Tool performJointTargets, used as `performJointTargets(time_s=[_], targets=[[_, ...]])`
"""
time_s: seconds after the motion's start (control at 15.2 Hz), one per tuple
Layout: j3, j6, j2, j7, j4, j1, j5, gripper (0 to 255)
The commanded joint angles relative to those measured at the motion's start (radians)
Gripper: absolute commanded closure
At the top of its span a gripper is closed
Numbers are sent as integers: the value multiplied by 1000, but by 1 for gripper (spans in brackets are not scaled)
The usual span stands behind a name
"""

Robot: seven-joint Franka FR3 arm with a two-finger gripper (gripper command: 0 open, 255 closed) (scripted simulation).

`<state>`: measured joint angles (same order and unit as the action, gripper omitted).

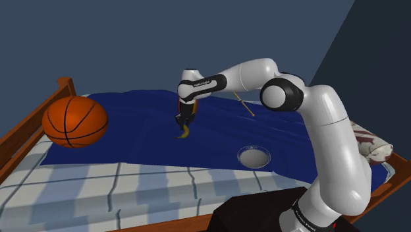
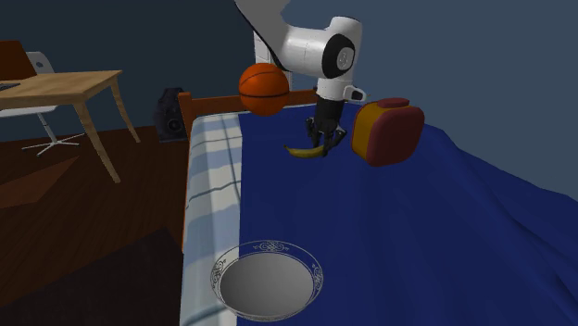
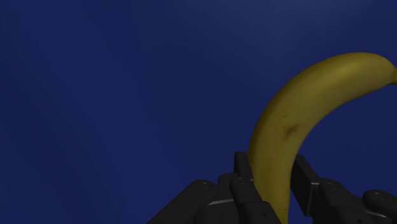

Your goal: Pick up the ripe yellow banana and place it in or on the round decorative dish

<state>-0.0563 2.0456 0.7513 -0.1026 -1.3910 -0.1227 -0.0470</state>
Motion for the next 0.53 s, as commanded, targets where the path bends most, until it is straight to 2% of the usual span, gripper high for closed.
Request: performJointTargets(time_s=[0.0,0.46], targets=[[0,-17,-13,-1,3,0,0,255],[-1,-84,-56,-5,27,1,0,255]])
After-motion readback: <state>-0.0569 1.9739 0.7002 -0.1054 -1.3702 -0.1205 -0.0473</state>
